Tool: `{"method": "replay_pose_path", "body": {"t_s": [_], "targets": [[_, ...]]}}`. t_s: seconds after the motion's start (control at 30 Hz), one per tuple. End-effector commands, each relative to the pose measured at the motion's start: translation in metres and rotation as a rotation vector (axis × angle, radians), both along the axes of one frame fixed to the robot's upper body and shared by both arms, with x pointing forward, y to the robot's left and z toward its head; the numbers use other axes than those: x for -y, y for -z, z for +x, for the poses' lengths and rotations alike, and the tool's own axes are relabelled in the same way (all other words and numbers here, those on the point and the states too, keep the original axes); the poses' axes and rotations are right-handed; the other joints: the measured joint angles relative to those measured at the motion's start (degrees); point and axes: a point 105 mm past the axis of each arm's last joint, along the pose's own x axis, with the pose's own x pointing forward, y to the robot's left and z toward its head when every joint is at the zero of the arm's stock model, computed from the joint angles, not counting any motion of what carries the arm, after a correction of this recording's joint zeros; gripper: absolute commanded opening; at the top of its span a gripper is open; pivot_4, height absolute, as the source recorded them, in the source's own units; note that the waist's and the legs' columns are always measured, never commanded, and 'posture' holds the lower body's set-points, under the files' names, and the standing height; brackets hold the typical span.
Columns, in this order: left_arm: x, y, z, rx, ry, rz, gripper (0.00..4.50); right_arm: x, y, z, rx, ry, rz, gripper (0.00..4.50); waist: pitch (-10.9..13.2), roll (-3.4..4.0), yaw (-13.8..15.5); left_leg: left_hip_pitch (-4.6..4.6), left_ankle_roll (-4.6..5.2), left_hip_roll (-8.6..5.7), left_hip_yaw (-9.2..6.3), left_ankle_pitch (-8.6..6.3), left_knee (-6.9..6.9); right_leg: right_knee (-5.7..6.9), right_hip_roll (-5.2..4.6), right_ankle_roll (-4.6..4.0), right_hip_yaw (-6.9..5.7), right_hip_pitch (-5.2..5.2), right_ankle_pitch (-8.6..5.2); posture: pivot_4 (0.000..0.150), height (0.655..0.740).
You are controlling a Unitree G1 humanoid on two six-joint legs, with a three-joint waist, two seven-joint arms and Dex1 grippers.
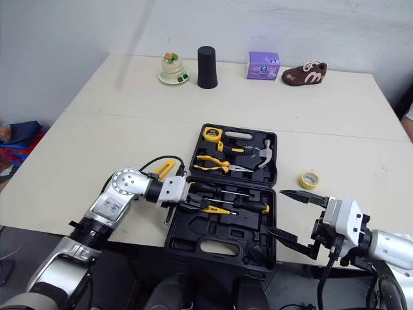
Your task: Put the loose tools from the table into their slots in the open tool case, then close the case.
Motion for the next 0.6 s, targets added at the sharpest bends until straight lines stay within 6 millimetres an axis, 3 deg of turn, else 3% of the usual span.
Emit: {"method": "replay_pose_path", "body": {"t_s": [0.03,0.13,0.2,0.33,0.37,0.4,0.43,0.5,0.6], "targets": [[-0.003,-0.014,-0.001,-0.002,0.004,-0.102,0.06,0.019,-0.010,-0.004,0.034,0.044,-0.025,4.50,0.02,0.03,0.01,-0.01,0.00,0.00,0.00,0.00,0.00,-0.02,0.00,0.00,0.00,0.00,0.00,0.150,0.7380],[-0.021,-0.064,0.007,0.065,-0.033,-0.283,0.06,0.057,-0.013,-0.012,0.024,0.156,-0.073,4.50,0.08,0.05,0.03,-0.13,-0.01,-0.01,0.01,0.01,0.00,-0.08,0.00,0.00,-0.02,-0.07,0.00,0.150,0.7380],[-0.038,-0.085,0.010,0.060,-0.104,-0.356,0.06,0.086,-0.014,-0.022,0.023,0.260,-0.086,4.50,0.09,0.04,-0.01,-0.19,-0.07,0.00,0.00,0.05,0.01,-0.13,0.00,0.01,-0.05,-0.10,0.01,0.150,0.7380],[-0.062,-0.092,0.007,0.021,-0.218,-0.404,0.06,0.122,-0.009,-0.038,0.045,0.389,-0.148,4.50,0.09,0.06,-0.23,-0.08,-0.08,-0.01,0.01,0.04,-0.10,-0.21,0.01,0.01,-0.05,0.00,0.01,0.150,0.7380],[-0.080,-0.087,0.011,0.027,-0.306,-0.400,0.06,0.137,-0.011,-0.041,0.086,0.457,-0.152,4.50,0.10,0.09,-0.44,-0.03,-0.07,-0.01,0.04,0.04,-0.11,-0.22,0.00,0.01,-0.01,0.02,0.01,0.150,0.7380],[-0.092,-0.084,0.012,0.032,-0.366,-0.396,0.65,0.146,-0.012,-0.044,0.116,0.500,-0.151,4.50,0.11,0.10,-0.61,0.05,-0.05,-0.01,0.10,-0.01,-0.13,-0.24,0.00,0.02,0.04,0.08,0.01,0.150,0.7380],[-0.118,-0.078,0.018,0.048,-0.482,-0.381,0.84,0.165,-0.015,-0.048,0.155,0.598,-0.126,4.50,0.13,0.12,-0.75,0.09,0.01,-0.01,0.12,-0.07,-0.18,-0.25,0.01,0.02,0.06,0.08,0.01,0.150,0.7380],[-0.160,-0.071,0.020,0.071,-0.651,-0.368,1.76,0.194,-0.017,-0.057,0.202,0.765,-0.067,4.50,0.14,0.10,-1.28,0.12,0.06,0.00,0.13,-0.09,-0.33,-0.28,0.01,0.02,0.08,0.04,0.00,0.150,0.7380],[-0.207,-0.063,0.009,0.093,-0.804,-0.328,3.13,0.220,-0.006,-0.076,0.188,0.885,-0.099,4.50,0.16,0.09,-1.45,0.13,-0.02,-0.01,0.13,0.01,-0.76,-0.37,0.01,-0.03,0.08,-0.16,-0.02,0.150,0.7380]]}}
